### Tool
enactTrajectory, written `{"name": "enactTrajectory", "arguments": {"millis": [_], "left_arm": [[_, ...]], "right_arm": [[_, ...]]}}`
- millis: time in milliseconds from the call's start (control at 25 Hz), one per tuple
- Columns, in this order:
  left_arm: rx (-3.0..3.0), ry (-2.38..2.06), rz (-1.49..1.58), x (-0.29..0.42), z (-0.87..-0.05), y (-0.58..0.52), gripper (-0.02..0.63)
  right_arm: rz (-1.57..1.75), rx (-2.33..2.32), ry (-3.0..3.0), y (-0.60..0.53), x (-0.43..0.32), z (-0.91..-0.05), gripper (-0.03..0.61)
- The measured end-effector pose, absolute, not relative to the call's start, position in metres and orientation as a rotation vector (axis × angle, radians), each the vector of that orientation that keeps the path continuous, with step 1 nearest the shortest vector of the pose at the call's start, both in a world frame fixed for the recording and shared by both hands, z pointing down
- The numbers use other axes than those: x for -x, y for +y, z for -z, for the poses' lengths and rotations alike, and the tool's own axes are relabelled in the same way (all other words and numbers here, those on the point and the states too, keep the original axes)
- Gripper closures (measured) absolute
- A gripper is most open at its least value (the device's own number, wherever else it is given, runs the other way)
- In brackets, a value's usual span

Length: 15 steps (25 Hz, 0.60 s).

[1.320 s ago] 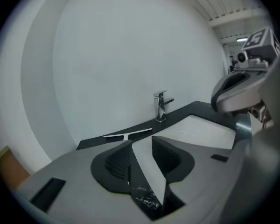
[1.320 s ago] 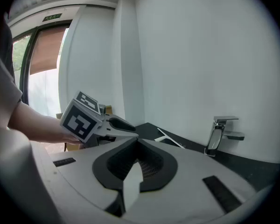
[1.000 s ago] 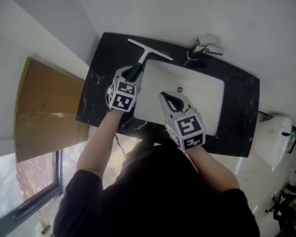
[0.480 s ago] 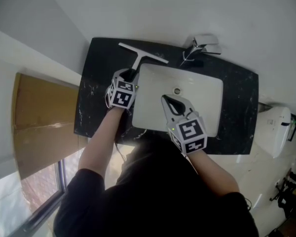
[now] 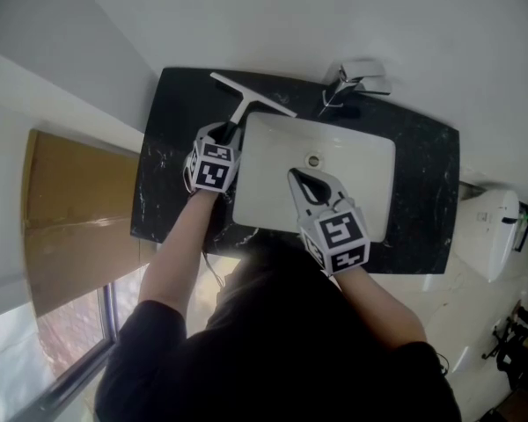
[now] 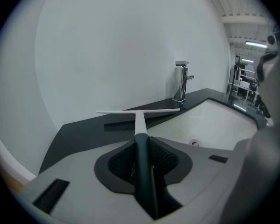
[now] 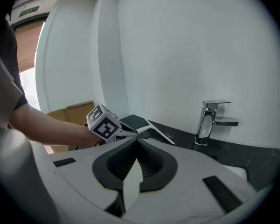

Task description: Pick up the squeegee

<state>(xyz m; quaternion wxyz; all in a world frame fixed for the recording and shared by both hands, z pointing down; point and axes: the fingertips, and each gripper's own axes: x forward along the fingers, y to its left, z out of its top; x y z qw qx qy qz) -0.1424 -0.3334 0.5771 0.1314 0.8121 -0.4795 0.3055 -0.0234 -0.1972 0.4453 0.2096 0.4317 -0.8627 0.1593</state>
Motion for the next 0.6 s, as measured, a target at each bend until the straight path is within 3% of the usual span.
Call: {"name": "enactTrajectory", "arguments": {"millis": [600], "left_arm": [[-2.514,-1.584,-0.696,0.081,-0.422,-0.194,0.511]], "right_arm": [[-0.308,-1.088,-2.573,-0.118,-0.016,-0.399,0.571]]}}
